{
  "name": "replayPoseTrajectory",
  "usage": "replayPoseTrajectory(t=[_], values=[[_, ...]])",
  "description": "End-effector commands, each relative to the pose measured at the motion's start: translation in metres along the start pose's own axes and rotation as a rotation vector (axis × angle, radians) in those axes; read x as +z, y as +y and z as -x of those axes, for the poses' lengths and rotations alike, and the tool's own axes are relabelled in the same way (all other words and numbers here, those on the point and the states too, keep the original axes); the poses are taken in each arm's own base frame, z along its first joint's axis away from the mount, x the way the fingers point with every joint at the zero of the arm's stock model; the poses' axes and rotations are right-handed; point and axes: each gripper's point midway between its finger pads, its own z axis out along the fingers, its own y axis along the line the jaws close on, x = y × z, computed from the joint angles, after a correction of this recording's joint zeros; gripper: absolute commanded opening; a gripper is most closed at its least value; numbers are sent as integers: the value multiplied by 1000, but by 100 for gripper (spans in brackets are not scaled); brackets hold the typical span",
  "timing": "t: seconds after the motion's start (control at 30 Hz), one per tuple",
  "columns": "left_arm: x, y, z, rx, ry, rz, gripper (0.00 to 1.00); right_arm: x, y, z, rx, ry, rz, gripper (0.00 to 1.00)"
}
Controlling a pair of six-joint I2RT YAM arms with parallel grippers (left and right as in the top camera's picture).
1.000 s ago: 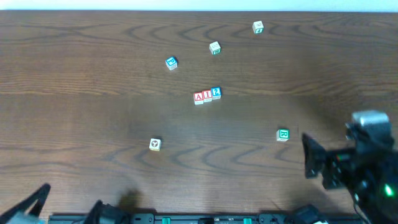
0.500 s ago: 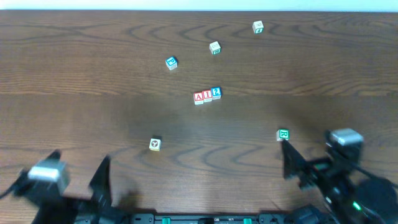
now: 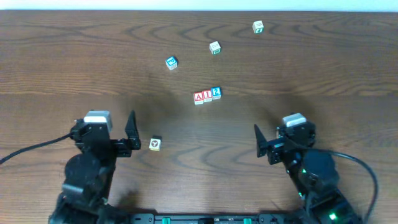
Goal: Spell out Ai2
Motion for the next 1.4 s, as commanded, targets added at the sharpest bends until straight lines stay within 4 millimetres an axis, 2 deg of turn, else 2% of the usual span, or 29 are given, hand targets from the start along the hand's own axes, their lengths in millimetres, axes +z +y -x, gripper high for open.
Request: replayPoseTrajectory(t=[0.0,0.17,0.27,0.4,0.63,0.8,0.9,1.1,1.2,1.37], values=[[10,2,-15,12,-12,14,95,6,-1,-2,-61,-21,-14,99],[27,10,-41,10,-33,59,95,18,-13,-4,-65,-20,-88,99],[32,16,-61,24,12,94,95,27,-16,-14,-67,25,-102,99],[34,24,-73,39,55,140,96,36,-19,-29,-72,87,-118,99],[29,30,-109,83,203,153,95,44,-18,-78,-106,288,-112,99],[16,38,-148,133,373,173,95,41,-19,-117,-133,450,-105,99],[6,42,-167,160,462,182,95,37,-17,-132,-147,514,-94,99],[-15,49,-196,198,585,187,95,20,-19,-131,-147,517,-93,99],[-21,52,-204,199,588,187,95,10,-20,-118,-138,459,-95,99],[-25,52,-204,185,541,182,96,0,-21,-95,-119,351,-99,99]])
